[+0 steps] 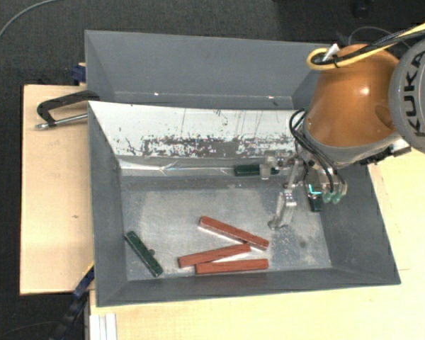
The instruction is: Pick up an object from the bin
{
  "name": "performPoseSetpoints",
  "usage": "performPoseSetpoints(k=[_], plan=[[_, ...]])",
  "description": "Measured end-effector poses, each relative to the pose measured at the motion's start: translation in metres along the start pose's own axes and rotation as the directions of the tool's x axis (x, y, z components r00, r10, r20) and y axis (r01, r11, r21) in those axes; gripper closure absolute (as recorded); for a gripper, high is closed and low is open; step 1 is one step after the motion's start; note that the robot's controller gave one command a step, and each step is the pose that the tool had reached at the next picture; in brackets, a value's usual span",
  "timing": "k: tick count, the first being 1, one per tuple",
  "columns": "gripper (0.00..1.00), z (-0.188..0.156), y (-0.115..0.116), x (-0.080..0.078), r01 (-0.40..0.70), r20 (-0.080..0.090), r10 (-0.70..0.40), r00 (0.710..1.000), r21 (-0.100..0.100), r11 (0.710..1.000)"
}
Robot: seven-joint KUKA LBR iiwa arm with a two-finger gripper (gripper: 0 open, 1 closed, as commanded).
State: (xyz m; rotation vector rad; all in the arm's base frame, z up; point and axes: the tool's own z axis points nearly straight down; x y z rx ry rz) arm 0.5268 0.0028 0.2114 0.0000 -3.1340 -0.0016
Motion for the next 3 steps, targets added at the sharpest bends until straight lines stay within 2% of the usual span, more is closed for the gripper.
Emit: performPoseSetpoints(k=[1, 2, 3], plan=[[0.00, 0.145, 0.005, 0.017, -0.116, -0.002, 0.116, 0.993, -0.001, 0.993], [1.00, 0.138, 0.005, 0.013, -0.116, 0.011, 0.116, 0.993, -0.002, 0.993], [1.00, 0.030, 0.009, 0.015, -0.175, 0.021, 0.175, 0.984, -0.004, 0.985]])
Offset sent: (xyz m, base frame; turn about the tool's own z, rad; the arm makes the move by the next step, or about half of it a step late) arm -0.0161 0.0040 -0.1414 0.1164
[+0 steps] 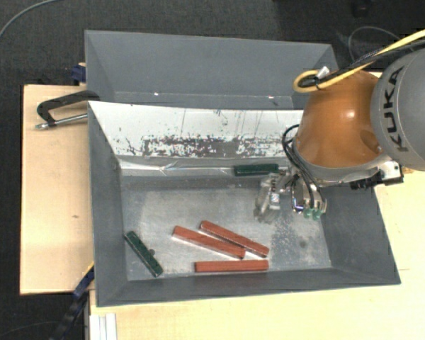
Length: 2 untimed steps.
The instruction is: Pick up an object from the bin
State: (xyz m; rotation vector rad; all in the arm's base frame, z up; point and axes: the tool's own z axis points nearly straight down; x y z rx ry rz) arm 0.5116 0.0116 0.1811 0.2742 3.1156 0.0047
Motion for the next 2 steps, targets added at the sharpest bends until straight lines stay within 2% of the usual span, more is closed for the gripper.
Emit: performPoseSetpoints(k=[1, 2], plan=[[0.00, 0.005, 0.000, 0.002, 0.001, -0.009, -0.001, 1.000, 0.002, 1.000], [0.00, 0.113, 0.025, 0.005, 0.127, -0.020, -0.127, 0.992, 0.002, 0.992]])
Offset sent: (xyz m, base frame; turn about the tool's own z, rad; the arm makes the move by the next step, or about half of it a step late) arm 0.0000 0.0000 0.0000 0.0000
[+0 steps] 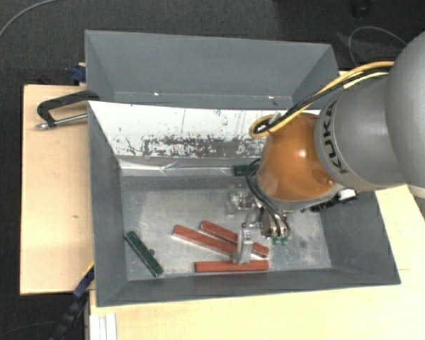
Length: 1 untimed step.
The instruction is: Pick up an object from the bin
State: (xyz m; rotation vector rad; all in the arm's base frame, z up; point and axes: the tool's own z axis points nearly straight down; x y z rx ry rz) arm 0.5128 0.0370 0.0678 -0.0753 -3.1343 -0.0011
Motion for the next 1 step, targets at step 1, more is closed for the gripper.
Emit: performPoseSetpoints(k=[1], plan=[[1.00, -0.0055, 0.0000, -0.0032, -0.001, 0.010, 0.001, 1.000, -0.001, 1.000]])
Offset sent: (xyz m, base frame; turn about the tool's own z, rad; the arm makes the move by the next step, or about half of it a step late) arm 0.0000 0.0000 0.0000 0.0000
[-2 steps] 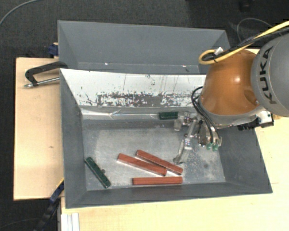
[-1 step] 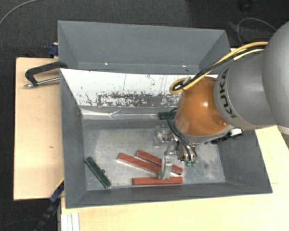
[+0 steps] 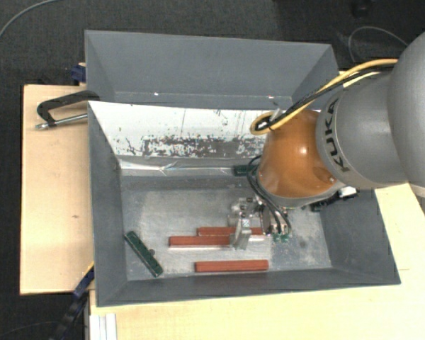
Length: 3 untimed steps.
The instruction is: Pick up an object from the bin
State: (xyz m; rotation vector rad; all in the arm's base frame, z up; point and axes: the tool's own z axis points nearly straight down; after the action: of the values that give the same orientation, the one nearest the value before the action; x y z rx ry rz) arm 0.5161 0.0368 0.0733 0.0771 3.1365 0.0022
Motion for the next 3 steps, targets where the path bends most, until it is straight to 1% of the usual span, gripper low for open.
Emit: performPoseSetpoints(k=[1, 3], plan=[[1.00, 0.0000, -0.0021, -0.0001, -0.032, -0.001, 0.032, 0.999, -0.003, 0.999], [1.00, -0.0012, -0.0040, -0.0005, -0.025, 0.000, 0.025, 1.000, -0.004, 1.000]])
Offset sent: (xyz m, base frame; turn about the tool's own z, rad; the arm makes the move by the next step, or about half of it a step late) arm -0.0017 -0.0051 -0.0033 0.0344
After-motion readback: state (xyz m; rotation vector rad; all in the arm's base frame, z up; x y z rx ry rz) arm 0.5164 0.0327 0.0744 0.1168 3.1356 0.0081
